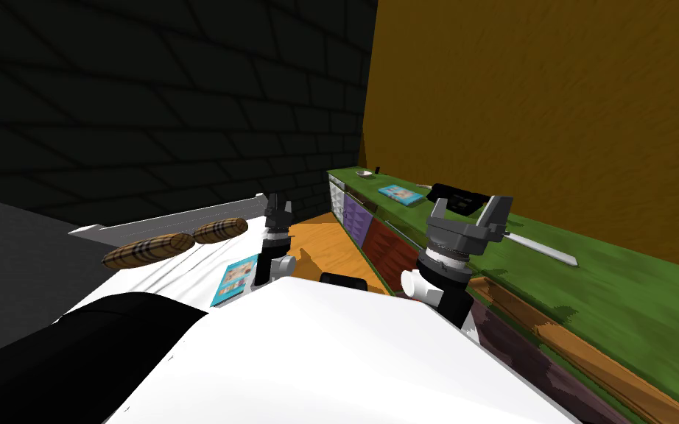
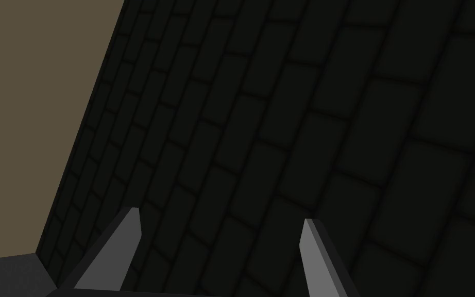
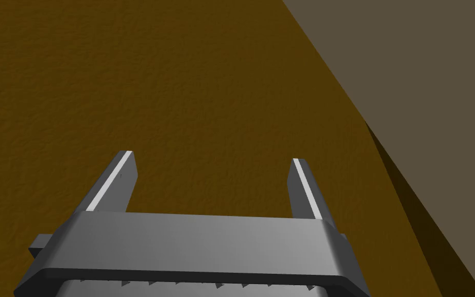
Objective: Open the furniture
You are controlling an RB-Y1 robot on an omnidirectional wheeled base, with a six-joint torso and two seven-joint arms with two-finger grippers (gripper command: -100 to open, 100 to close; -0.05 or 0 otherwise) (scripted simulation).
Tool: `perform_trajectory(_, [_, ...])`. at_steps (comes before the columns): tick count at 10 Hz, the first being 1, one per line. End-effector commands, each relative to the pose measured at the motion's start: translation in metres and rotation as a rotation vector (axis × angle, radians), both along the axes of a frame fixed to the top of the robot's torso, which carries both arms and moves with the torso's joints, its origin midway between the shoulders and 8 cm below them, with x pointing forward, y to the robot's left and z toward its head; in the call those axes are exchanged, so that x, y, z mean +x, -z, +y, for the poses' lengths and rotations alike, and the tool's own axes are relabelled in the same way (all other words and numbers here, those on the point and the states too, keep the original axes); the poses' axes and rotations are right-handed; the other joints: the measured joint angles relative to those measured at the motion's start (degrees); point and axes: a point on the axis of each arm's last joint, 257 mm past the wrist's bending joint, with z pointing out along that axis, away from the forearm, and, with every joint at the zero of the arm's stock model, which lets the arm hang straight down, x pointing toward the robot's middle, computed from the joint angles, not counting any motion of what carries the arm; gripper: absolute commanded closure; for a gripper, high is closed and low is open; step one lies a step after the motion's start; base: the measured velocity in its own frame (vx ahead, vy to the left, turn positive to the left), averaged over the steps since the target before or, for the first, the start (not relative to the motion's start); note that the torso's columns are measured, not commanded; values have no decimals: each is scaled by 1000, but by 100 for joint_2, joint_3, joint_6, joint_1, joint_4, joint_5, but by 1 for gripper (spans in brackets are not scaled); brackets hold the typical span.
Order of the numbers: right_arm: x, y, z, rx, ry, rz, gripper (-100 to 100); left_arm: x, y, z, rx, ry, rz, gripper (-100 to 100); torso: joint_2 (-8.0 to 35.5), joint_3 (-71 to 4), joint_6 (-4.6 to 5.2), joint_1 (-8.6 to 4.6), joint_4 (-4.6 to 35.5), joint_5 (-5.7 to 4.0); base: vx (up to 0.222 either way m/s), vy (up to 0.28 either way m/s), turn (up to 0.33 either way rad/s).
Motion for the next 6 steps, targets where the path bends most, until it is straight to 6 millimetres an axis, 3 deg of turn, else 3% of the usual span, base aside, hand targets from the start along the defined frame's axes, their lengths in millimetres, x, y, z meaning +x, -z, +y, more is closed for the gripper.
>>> perform_trajectory(1, [0, 0, 0, 0, 0, 0, 0, 0, 0, 0, 0, 0, 0, 0, 232, -467, 0, 0, 235, 0, 0, 0, 0])
perform_trajectory(6, [0, 0, 0, 0, 0, 0, 0, 0, 0, 0, 0, 0, 0, 0, 2269, -4536, 0, 0, 2268, 0, 0, 0, 0])
